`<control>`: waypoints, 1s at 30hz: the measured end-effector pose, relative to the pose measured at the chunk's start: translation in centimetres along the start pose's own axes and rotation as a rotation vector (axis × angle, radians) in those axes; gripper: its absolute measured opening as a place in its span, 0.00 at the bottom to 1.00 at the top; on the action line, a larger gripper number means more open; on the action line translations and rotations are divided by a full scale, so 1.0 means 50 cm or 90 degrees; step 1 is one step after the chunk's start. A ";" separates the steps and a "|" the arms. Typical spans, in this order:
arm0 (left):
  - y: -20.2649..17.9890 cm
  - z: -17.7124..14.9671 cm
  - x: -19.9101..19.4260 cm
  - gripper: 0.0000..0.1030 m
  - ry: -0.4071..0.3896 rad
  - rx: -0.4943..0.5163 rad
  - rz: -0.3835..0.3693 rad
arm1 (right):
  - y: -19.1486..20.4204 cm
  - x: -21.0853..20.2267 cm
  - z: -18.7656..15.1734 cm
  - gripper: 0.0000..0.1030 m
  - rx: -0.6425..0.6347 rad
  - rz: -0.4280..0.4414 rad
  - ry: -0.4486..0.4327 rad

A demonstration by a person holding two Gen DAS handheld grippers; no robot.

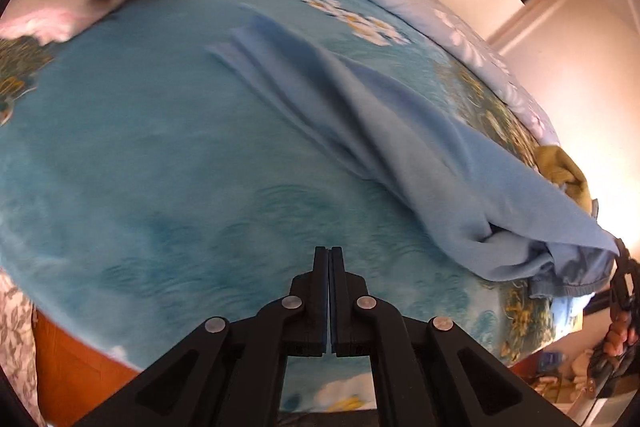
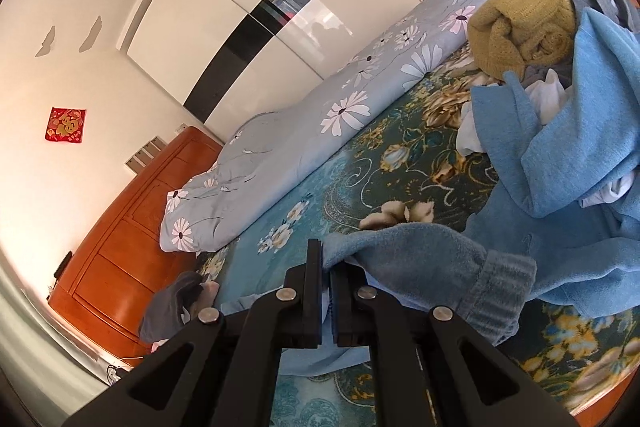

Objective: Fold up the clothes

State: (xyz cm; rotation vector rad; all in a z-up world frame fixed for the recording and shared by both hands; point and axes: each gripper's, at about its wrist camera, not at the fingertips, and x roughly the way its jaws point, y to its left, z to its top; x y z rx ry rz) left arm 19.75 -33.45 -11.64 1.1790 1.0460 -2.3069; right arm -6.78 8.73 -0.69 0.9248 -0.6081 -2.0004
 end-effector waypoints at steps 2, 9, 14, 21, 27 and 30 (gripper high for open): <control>0.004 0.024 -0.011 0.00 -0.013 0.001 -0.008 | -0.005 0.003 0.001 0.04 0.006 -0.002 0.003; -0.104 0.198 0.011 0.43 -0.061 0.147 -0.030 | 0.023 -0.002 0.008 0.04 -0.031 -0.009 0.010; -0.176 0.284 0.138 0.74 -0.021 0.366 0.055 | 0.018 -0.008 0.005 0.04 -0.045 -0.036 0.021; -0.188 0.287 0.270 0.74 0.107 0.631 0.077 | 0.005 0.001 0.010 0.04 -0.050 -0.083 0.036; -0.176 0.303 0.299 0.66 0.170 0.655 0.018 | -0.009 0.015 0.019 0.04 -0.029 -0.125 0.032; -0.178 0.281 0.290 0.43 0.163 0.676 -0.003 | -0.014 0.020 0.022 0.04 -0.017 -0.141 0.030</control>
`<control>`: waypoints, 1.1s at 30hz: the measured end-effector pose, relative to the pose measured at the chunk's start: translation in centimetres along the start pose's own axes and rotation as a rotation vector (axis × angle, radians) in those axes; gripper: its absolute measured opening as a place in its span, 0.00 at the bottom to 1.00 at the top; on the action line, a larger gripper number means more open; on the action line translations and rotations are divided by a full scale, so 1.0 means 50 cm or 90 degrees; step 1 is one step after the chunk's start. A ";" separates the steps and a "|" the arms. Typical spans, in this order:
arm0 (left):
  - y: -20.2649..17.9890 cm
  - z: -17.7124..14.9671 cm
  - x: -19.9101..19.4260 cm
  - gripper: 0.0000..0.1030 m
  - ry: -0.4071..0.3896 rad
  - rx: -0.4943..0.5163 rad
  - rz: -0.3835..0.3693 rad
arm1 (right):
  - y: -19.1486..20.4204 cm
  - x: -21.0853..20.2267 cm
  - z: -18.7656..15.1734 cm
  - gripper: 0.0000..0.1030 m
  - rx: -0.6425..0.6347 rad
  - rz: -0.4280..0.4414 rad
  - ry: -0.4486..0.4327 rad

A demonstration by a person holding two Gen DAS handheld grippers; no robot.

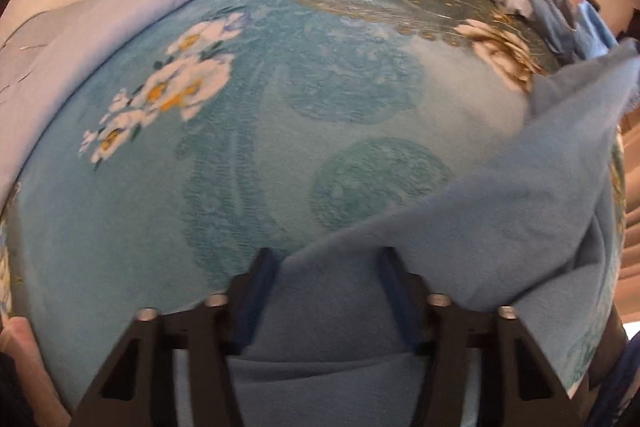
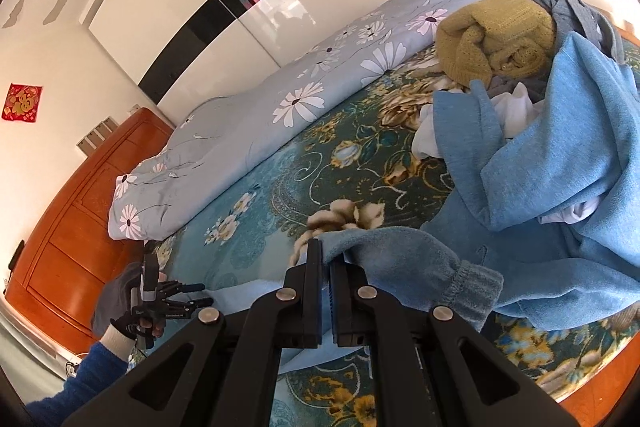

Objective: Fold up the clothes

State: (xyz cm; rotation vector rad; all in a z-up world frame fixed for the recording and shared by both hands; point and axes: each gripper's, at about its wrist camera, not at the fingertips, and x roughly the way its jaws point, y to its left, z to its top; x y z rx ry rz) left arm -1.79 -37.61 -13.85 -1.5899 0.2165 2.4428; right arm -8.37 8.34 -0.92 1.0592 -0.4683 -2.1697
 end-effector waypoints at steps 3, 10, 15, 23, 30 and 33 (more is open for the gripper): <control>-0.021 -0.007 -0.005 0.28 -0.018 -0.001 0.061 | 0.003 0.003 0.000 0.04 0.006 -0.009 0.000; -0.048 -0.041 -0.050 0.05 -0.088 -0.105 0.169 | 0.033 -0.020 -0.005 0.04 -0.007 0.006 -0.020; -0.039 -0.088 -0.186 0.05 -0.197 -0.197 0.215 | 0.066 -0.056 -0.004 0.04 -0.034 0.028 -0.052; -0.083 -0.139 -0.483 0.05 -0.382 -0.217 0.354 | 0.139 -0.120 0.008 0.04 -0.106 0.065 -0.121; 0.042 -0.051 -0.472 0.05 -0.312 -0.247 0.420 | 0.245 -0.023 0.112 0.04 -0.225 0.053 -0.104; 0.148 0.004 -0.349 0.05 -0.214 -0.282 0.418 | 0.243 0.144 0.158 0.04 -0.211 0.000 -0.018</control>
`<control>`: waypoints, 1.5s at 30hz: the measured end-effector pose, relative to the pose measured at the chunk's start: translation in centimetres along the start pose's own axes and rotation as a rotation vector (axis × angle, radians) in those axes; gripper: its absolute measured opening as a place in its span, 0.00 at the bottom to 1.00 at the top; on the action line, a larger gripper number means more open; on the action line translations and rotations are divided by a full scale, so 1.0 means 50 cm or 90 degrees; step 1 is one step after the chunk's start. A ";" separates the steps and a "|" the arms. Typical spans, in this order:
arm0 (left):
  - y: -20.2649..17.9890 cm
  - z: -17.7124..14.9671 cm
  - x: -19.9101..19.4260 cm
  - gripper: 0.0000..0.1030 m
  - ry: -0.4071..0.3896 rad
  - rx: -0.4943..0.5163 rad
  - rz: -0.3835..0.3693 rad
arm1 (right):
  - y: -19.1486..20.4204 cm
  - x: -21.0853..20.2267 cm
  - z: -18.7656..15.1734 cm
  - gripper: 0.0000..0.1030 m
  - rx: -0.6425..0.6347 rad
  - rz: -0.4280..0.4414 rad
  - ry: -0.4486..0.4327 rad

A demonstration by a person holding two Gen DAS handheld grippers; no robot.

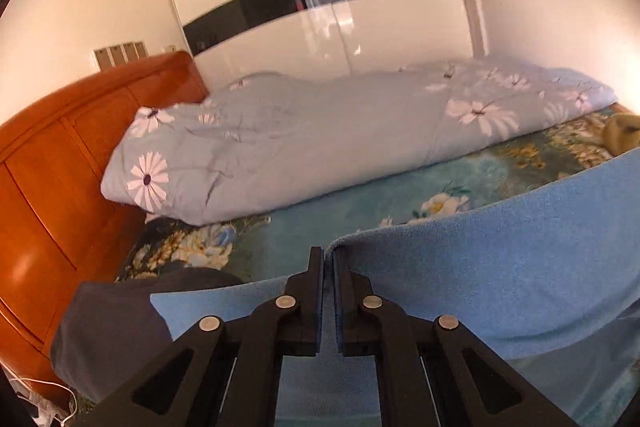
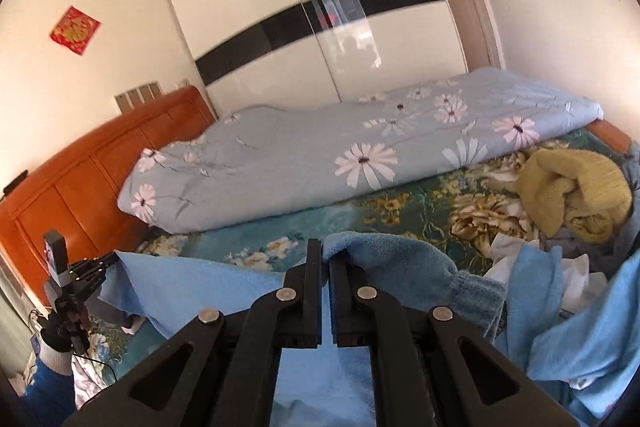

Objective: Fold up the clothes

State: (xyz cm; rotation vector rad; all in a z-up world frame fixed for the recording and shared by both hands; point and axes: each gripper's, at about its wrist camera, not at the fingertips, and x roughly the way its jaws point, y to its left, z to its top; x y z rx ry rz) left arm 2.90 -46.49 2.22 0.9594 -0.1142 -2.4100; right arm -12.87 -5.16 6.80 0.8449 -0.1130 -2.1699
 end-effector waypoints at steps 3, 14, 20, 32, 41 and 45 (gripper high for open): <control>-0.021 0.003 0.152 0.05 0.081 -0.006 0.021 | -0.010 0.174 0.016 0.04 0.005 -0.050 0.069; -0.040 0.009 0.448 0.04 0.223 -0.046 0.098 | -0.102 0.543 0.006 0.04 0.088 -0.158 0.241; -0.014 -0.029 0.415 0.07 0.235 -0.143 -0.008 | -0.098 0.534 -0.009 0.33 0.037 -0.123 0.257; -0.026 -0.196 0.041 0.64 0.078 -0.215 -0.112 | -0.254 0.123 -0.194 0.50 0.207 -0.094 0.120; -0.037 -0.300 -0.067 0.64 0.097 -0.327 -0.154 | -0.322 0.147 -0.279 0.34 0.393 0.007 0.132; -0.008 -0.333 -0.092 0.64 0.112 -0.349 -0.123 | -0.328 0.125 -0.276 0.05 0.394 0.011 0.118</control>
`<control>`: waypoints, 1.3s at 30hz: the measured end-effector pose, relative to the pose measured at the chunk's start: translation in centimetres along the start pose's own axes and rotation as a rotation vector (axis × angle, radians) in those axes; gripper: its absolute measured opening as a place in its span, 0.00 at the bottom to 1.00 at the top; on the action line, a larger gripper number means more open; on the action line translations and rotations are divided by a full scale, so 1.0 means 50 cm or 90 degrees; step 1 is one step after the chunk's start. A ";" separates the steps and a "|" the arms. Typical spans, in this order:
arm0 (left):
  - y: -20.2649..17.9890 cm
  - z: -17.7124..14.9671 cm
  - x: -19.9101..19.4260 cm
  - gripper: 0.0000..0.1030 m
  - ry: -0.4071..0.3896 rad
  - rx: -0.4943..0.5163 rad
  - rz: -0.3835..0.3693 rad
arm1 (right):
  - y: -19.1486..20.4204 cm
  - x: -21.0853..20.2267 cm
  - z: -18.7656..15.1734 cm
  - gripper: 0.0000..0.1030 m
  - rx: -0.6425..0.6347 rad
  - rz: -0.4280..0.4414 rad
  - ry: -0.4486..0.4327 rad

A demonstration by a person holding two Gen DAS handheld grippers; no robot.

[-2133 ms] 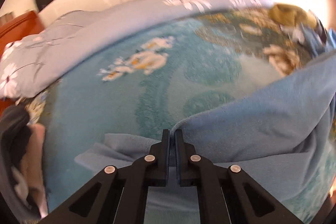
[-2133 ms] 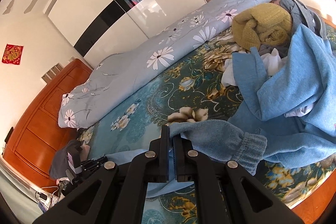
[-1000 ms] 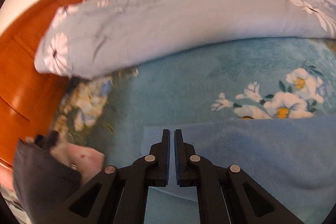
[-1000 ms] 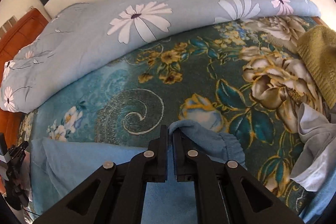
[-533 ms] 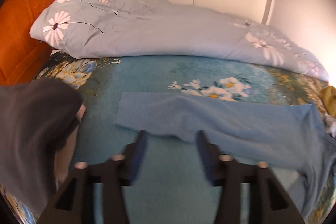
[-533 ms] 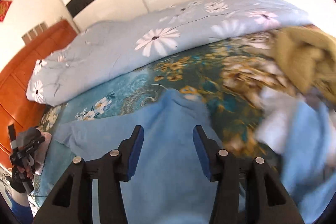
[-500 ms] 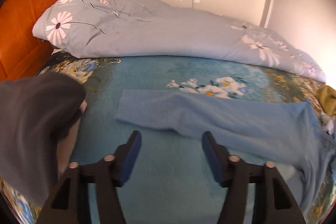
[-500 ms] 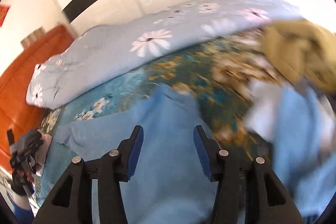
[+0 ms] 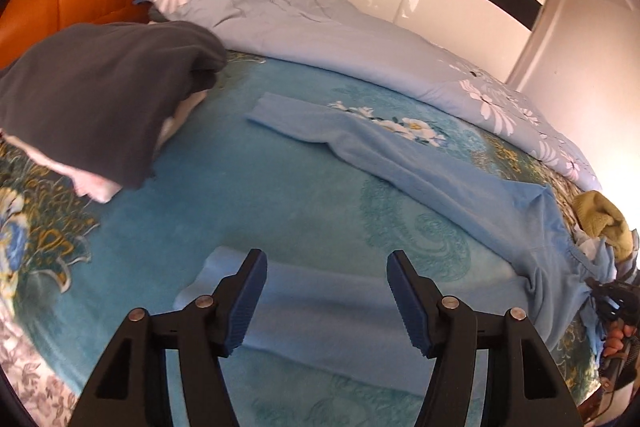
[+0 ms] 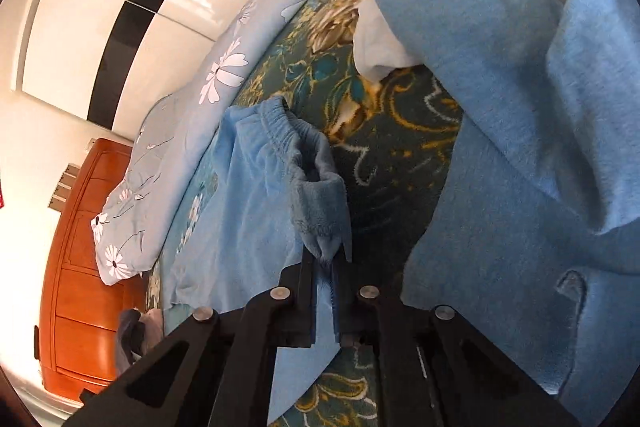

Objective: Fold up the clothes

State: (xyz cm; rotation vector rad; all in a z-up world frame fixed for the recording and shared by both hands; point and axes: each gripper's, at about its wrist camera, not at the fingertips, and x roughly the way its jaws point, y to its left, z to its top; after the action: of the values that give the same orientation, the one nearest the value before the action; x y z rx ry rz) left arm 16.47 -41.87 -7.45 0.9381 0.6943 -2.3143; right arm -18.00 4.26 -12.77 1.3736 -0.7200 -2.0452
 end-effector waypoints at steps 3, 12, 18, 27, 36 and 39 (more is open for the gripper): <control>0.035 -0.017 -0.007 0.66 0.009 -0.020 0.016 | -0.024 -0.032 0.006 0.04 0.009 -0.023 -0.025; 0.115 -0.054 0.034 0.66 0.064 -0.079 0.050 | -0.070 -0.111 0.004 0.11 0.012 -0.078 -0.081; 0.129 -0.047 0.102 0.66 0.103 -0.055 -0.033 | -0.015 -0.183 -0.053 0.28 -0.079 -0.104 -0.113; 0.113 -0.034 0.061 0.04 0.003 -0.060 -0.045 | 0.003 -0.216 -0.135 0.30 -0.092 -0.063 -0.082; 0.182 0.018 0.048 0.08 0.003 -0.073 0.101 | -0.015 -0.159 -0.178 0.30 -0.060 -0.070 -0.036; 0.218 -0.013 0.062 0.18 0.034 -0.125 0.076 | -0.018 -0.143 -0.186 0.30 -0.049 -0.060 -0.019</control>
State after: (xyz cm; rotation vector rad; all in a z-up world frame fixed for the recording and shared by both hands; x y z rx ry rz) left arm 21.92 -50.17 -12.93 0.9263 0.8470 -2.0817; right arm -7.21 8.86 -11.92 1.3594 -0.5933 -2.1483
